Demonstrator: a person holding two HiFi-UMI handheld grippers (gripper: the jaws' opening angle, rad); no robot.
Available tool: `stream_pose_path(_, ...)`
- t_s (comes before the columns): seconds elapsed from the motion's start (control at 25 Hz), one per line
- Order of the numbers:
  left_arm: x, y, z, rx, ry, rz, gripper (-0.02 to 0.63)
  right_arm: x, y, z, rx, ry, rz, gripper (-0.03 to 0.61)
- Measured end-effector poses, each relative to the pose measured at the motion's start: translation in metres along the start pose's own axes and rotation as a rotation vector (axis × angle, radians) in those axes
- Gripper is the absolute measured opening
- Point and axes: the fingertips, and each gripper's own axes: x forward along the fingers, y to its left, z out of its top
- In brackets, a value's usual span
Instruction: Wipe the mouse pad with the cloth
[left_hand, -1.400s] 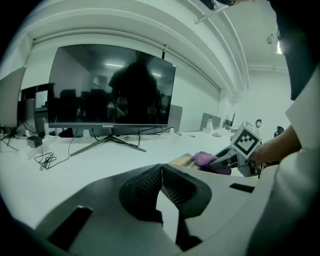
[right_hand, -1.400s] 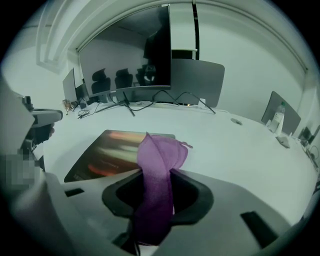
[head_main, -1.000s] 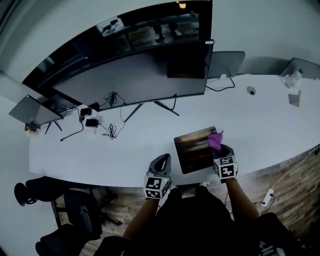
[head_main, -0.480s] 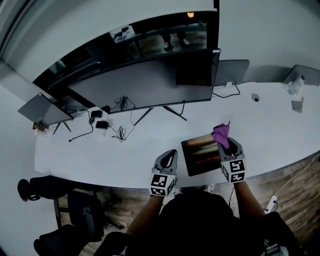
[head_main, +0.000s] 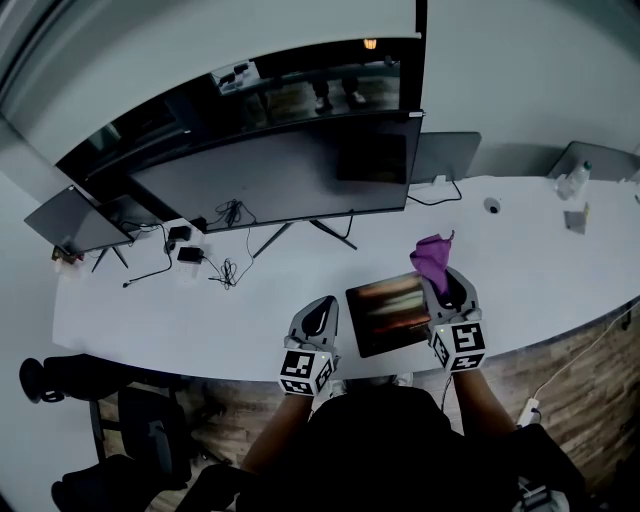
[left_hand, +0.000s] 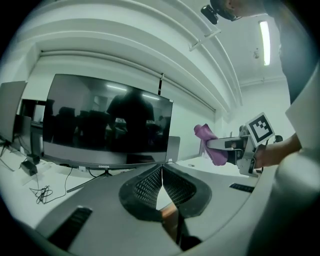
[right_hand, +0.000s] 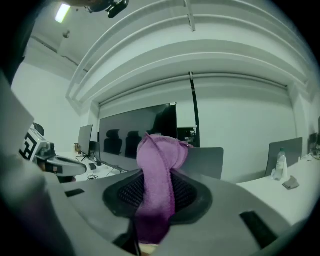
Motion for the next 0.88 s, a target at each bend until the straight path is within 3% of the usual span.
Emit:
stream_pose_path(0.28,-0.005,-0.002,0.017,0.023,-0.032,-0.007,0.021,-0.003,0.003,0.015,-0.025,-0.007,-0.028,0.12)
stream_pose_path(0.88,-0.01,0.001,0.026,0.064,-0.039,0.001,0.021,-0.007,0.022,0.016,-0.053,-0.002,0.009,0.114)
